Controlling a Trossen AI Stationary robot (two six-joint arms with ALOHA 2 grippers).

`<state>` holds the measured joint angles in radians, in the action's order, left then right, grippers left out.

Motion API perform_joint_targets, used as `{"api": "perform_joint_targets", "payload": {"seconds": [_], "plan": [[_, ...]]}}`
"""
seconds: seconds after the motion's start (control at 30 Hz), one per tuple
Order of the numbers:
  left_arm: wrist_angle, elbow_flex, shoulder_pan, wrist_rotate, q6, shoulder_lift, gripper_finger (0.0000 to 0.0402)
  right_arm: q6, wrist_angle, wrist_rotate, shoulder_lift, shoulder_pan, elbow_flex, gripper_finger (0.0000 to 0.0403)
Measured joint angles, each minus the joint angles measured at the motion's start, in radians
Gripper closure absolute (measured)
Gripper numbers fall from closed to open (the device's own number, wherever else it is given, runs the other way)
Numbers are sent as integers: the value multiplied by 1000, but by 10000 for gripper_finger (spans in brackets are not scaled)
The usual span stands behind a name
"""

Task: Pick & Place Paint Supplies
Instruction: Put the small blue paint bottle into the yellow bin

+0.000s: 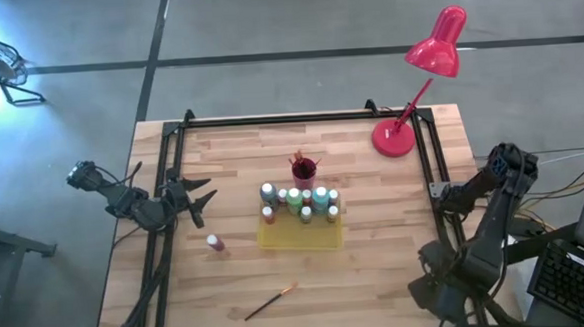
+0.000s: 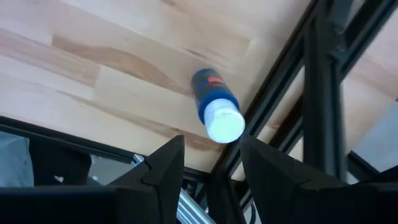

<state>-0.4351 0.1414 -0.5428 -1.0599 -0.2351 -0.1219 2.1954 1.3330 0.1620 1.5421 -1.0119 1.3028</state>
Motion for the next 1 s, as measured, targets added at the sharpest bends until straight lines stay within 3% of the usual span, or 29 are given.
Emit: {"api": "perform_joint_targets", "payload": {"seconds": [0.23,0.57,1.0], "plan": [[0,0,0,0,0,0,217,3,-96,87,-19,0,-108,229],[0,0,0,0,0,0,217,0,-169,93,-21,0,-157,200],[0,0,0,0,0,0,217,-27,-233,105,-21,-2,-228,244]]}}
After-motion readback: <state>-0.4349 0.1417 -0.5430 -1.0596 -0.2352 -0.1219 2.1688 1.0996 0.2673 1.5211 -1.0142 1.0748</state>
